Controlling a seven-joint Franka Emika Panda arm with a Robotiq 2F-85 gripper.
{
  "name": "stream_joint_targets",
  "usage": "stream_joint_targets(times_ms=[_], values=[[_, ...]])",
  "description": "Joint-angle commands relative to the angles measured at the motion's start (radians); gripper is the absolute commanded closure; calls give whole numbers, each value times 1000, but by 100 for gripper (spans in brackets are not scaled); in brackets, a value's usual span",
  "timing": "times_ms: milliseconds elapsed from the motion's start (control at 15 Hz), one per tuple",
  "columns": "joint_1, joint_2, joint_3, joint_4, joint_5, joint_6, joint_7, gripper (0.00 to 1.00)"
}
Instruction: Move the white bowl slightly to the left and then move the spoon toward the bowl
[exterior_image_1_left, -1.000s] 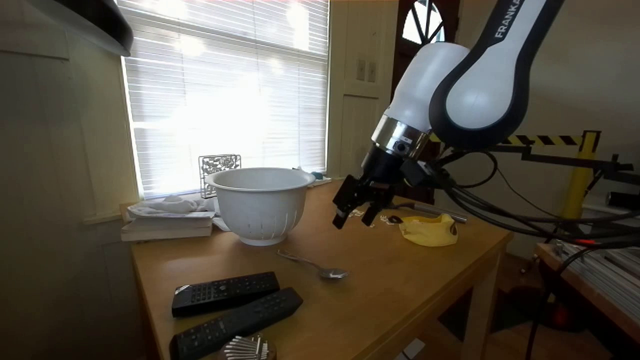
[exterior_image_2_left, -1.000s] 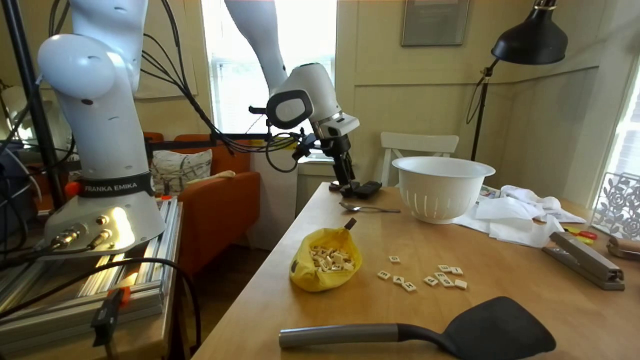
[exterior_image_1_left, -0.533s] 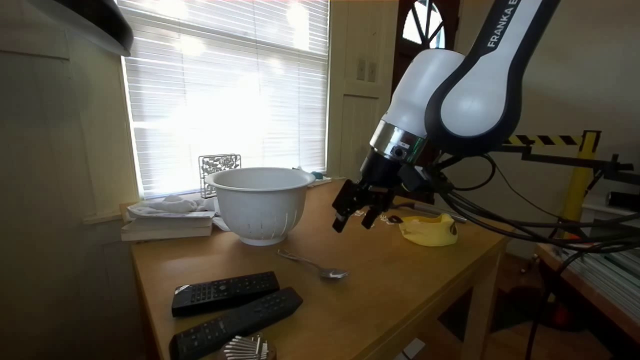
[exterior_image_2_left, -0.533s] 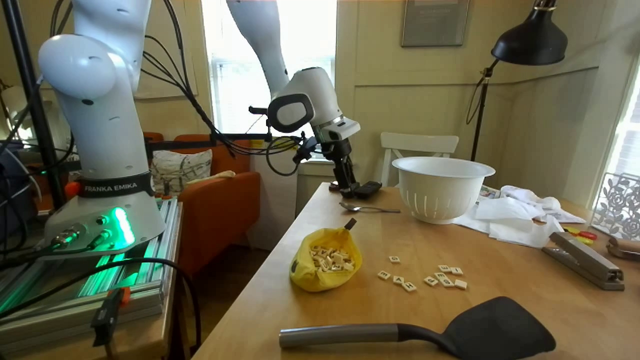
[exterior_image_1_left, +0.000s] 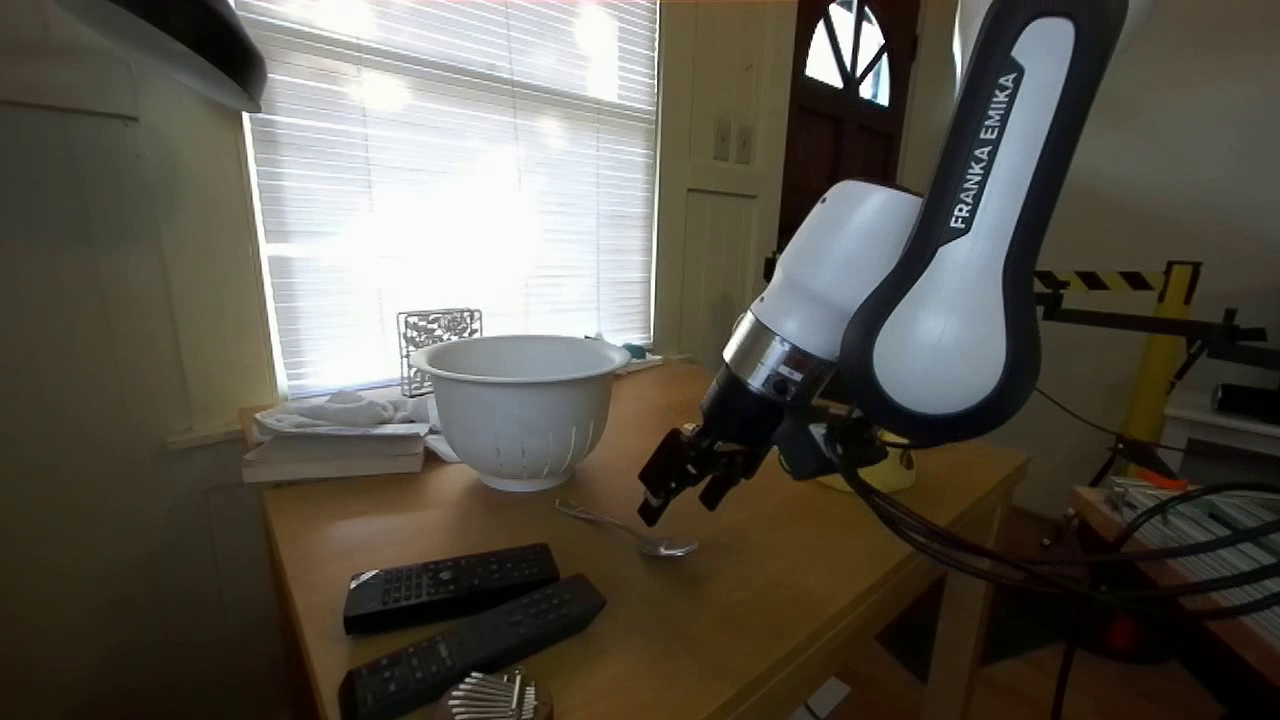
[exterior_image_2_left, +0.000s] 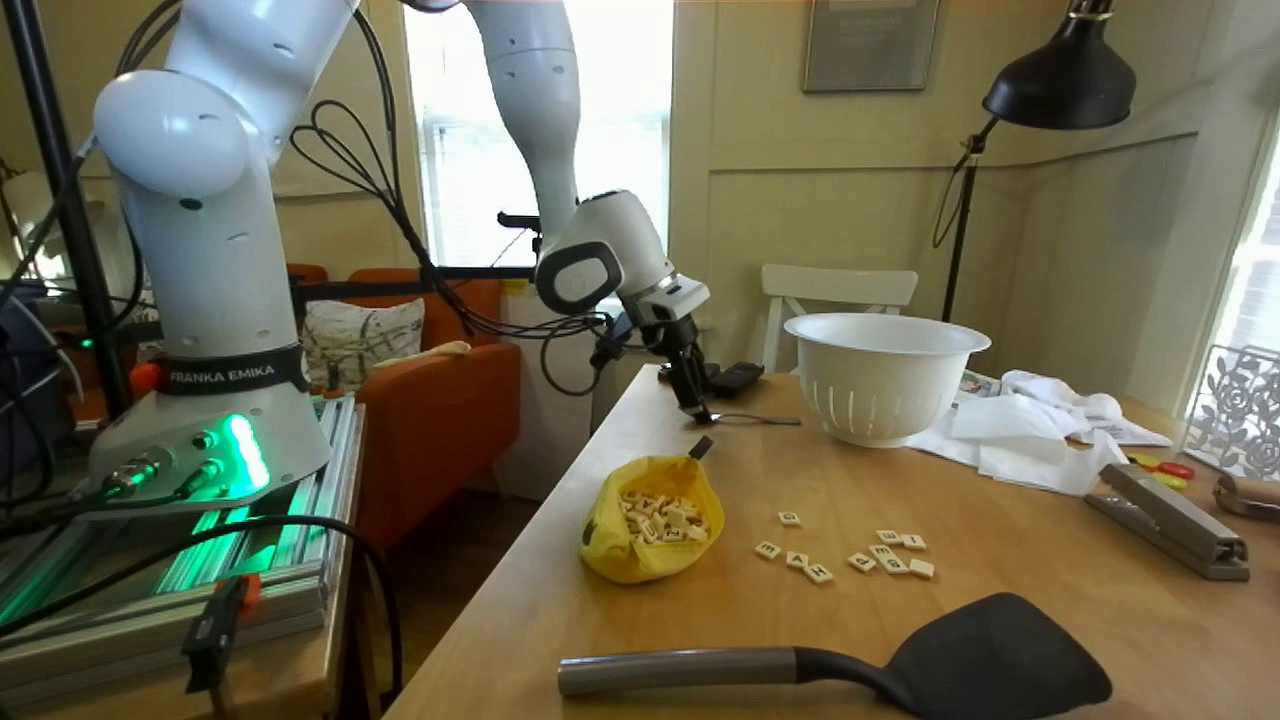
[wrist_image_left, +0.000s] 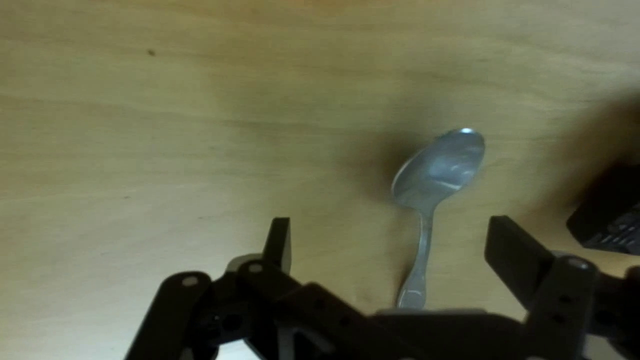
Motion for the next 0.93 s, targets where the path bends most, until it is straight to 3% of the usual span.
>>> stream_joint_targets(times_ms=[0,67,133,200,267,400,667,867], values=[[41,63,-12,69,53,46,-3,0],[46,72,-15,80,61,51,-6,1],[49,80,-20,90,70,51,-7,12],[46,89,-19,101,75,55,-5,9],[31,96,-7,111,73,65,2,28],[23,104,-4,126,71,71,0,37],[19,121,-4,144,72,69,-3,48],[18,132,-1,146,67,65,-8,50]])
